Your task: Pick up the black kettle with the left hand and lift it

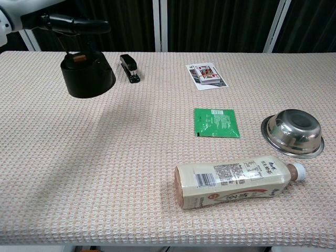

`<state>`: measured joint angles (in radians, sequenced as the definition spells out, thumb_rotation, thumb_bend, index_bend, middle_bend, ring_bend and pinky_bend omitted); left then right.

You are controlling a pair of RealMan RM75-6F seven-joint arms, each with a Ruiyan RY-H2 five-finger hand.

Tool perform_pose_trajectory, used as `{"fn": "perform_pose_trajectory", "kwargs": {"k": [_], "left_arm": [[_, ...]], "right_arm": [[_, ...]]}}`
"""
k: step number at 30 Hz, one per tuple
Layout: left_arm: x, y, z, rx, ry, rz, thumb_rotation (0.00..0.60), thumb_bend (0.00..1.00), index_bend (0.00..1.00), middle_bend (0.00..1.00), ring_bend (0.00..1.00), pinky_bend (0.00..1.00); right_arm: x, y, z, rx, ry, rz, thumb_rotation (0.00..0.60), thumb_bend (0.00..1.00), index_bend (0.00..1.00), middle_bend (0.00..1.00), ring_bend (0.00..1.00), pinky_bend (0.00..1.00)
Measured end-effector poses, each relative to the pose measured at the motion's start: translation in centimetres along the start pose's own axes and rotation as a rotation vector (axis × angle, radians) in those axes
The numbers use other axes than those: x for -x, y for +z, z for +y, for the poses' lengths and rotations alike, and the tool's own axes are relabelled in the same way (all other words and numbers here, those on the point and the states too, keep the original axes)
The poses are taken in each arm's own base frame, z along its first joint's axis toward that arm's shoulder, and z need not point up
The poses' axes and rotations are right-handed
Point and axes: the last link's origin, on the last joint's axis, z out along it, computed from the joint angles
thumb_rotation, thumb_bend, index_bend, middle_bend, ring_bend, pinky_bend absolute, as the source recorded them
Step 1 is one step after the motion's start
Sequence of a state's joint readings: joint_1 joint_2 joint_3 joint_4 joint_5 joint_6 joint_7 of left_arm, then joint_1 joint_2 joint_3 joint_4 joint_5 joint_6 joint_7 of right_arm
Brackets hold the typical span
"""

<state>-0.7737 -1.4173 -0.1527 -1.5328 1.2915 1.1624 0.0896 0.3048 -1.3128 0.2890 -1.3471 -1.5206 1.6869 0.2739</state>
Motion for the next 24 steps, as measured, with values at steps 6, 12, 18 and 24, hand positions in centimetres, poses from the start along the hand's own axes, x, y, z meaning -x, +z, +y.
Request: {"fn": "perform_pose_trajectory", "kwargs": {"k": [6,12,18,24], "left_arm": [[0.07,-0.01,-0.30,-0.006,0.036,0.013,0.080,0.00,0.99,1.00,0.97,0.67],[0.23,-0.11,-0.24,-0.009,0.074,0.042,0.100,0.00,1.00,1.00,0.99,0.69],[0.46,-0.14,-0.20,-0.003,0.110,0.102,0.102,0.13,1.00,1.00,1.00,0.70],[0.97,-0.09,-0.32,-0.011,0.098,0.150,0.232,0.17,1.00,1.00,1.00,0.71]], "right_arm": [[-0.07,-0.01,0.02,-0.001,0.003,0.001,0.600,0.33,0.00,0.00,0.00,0.00],[0.08,-0.06,0.04,0.001,0.003,-0.003,0.600,0.33,0.00,0.00,0.00,0.00],[0.17,-0.19,0.21,0.008,0.000,-0.006,0.600,0.33,0.00,0.00,0.00,0.00],[0.42,-0.32,0.38,0.013,0.000,-0.016,0.600,0.33,0.00,0.00,0.00,0.00]]}}
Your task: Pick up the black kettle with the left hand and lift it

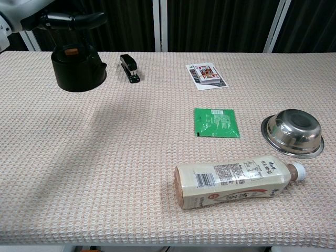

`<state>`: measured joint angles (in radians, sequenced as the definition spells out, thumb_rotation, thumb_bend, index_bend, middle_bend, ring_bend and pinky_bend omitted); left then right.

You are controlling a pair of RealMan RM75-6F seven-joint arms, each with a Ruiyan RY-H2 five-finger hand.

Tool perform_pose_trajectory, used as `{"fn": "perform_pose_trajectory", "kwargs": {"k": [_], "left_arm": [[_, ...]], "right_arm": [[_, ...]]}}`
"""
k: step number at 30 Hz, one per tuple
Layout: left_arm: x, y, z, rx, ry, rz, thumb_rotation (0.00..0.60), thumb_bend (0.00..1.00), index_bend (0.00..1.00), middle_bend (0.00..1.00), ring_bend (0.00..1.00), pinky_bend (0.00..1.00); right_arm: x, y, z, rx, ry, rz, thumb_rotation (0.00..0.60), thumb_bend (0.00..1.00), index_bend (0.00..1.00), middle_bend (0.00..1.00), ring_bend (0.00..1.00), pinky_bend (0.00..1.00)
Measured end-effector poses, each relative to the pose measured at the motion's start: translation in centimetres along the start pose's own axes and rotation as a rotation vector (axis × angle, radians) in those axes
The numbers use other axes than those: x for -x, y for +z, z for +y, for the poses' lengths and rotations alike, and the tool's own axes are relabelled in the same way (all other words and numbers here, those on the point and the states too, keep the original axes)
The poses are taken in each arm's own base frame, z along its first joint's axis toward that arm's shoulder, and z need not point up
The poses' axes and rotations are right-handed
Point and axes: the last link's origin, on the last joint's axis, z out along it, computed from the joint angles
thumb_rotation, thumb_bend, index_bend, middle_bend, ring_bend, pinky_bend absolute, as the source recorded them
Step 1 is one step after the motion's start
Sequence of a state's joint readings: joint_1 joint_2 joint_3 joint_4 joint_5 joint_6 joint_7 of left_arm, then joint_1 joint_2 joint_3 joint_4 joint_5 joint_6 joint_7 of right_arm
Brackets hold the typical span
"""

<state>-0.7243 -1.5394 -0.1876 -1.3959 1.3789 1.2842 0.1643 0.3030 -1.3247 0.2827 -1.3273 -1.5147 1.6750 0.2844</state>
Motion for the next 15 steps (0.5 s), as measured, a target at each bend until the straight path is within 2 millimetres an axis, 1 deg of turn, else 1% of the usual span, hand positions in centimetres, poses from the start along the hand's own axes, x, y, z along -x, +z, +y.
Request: {"fn": "perform_pose_trajectory", "kwargs": {"k": [2,8,11,12,15], "left_arm": [[0.16,0.01,-0.09,-0.008,-0.009,0.004,0.250,0.18,1.00,1.00,1.00,0.71],[0.49,0.04,-0.28,-0.014,-0.011,0.006,0.260,0.18,1.00,1.00,1.00,0.71],[0.58,0.09,-0.27,-0.019,-0.012,0.009,0.324,0.18,1.00,1.00,1.00,0.71],[0.61,0.10,-0.26,-0.020,-0.013,0.010,0.359,0.18,1.00,1.00,1.00,0.71],[0.71,0.09,-0.30,-0.024,-0.011,0.012,0.442,0.18,1.00,1.00,1.00,0.72]], "right_arm": [[0.08,0.02,0.01,0.000,0.001,0.000,0.600,0.33,0.00,0.00,0.00,0.00],[-0.05,0.11,0.07,0.001,-0.001,0.005,0.600,0.33,0.00,0.00,0.00,0.00],[-0.07,0.01,0.15,0.004,-0.002,0.002,0.600,0.33,0.00,0.00,0.00,0.00],[-0.04,-0.03,0.20,0.006,-0.003,0.000,0.600,0.33,0.00,0.00,0.00,0.00],[0.05,-0.11,0.27,0.009,-0.004,-0.003,0.600,0.33,0.00,0.00,0.00,0.00]]}}
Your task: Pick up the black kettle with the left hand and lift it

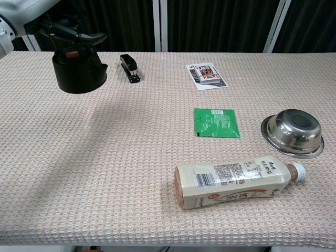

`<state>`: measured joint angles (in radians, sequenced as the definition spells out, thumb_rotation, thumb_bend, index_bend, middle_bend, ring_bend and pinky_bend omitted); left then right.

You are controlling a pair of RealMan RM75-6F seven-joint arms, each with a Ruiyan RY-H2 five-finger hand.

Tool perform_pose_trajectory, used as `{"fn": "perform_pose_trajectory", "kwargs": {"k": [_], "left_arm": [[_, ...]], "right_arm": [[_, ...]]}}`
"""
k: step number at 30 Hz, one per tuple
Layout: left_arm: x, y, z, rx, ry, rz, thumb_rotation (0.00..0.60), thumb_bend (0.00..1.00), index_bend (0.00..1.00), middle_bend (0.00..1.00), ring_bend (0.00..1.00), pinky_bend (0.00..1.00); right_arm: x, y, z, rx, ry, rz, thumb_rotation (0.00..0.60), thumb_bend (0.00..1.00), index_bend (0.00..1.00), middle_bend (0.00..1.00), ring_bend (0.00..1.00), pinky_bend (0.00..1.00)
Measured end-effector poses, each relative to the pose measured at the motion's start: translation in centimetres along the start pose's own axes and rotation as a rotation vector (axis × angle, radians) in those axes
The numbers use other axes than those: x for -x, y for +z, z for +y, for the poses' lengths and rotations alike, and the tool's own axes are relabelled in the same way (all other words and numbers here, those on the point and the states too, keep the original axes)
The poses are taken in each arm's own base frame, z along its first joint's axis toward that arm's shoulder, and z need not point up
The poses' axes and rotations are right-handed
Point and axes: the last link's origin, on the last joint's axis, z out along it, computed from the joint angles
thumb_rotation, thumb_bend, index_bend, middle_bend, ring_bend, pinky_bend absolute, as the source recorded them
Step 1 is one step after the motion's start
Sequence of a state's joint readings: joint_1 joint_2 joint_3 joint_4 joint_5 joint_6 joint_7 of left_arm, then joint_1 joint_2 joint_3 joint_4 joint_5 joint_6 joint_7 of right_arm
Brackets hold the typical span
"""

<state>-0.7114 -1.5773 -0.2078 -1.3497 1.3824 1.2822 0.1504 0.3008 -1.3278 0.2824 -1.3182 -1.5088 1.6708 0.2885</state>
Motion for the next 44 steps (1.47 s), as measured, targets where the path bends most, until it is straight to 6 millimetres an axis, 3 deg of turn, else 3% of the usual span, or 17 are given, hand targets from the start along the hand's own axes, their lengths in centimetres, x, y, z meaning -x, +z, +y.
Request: {"fn": "perform_pose_trajectory", "kwargs": {"k": [6,10,27,44], "left_arm": [[-0.05,0.03,-0.11,-0.008,-0.003,0.012,0.542,0.20,1.00,1.00,1.00,0.72],[-0.17,0.08,-0.09,-0.010,-0.013,0.018,0.565,0.22,1.00,1.00,1.00,0.72],[-0.28,0.15,-0.26,-0.011,-0.008,0.026,0.600,0.27,1.00,1.00,1.00,0.72],[0.21,0.28,-0.73,0.009,0.147,0.093,0.600,0.27,1.00,1.00,1.00,0.72]], "right_arm": [[0.10,-0.02,0.06,0.001,0.001,0.000,0.600,0.33,0.00,0.00,0.00,0.00],[0.21,-0.08,0.11,0.002,0.000,-0.005,0.600,0.33,0.00,0.00,0.00,0.00],[0.41,-0.35,0.38,0.012,-0.004,-0.013,0.600,0.33,0.00,0.00,0.00,0.00],[0.48,-0.43,0.57,0.018,-0.004,-0.013,0.600,0.33,0.00,0.00,0.00,0.00]]}}
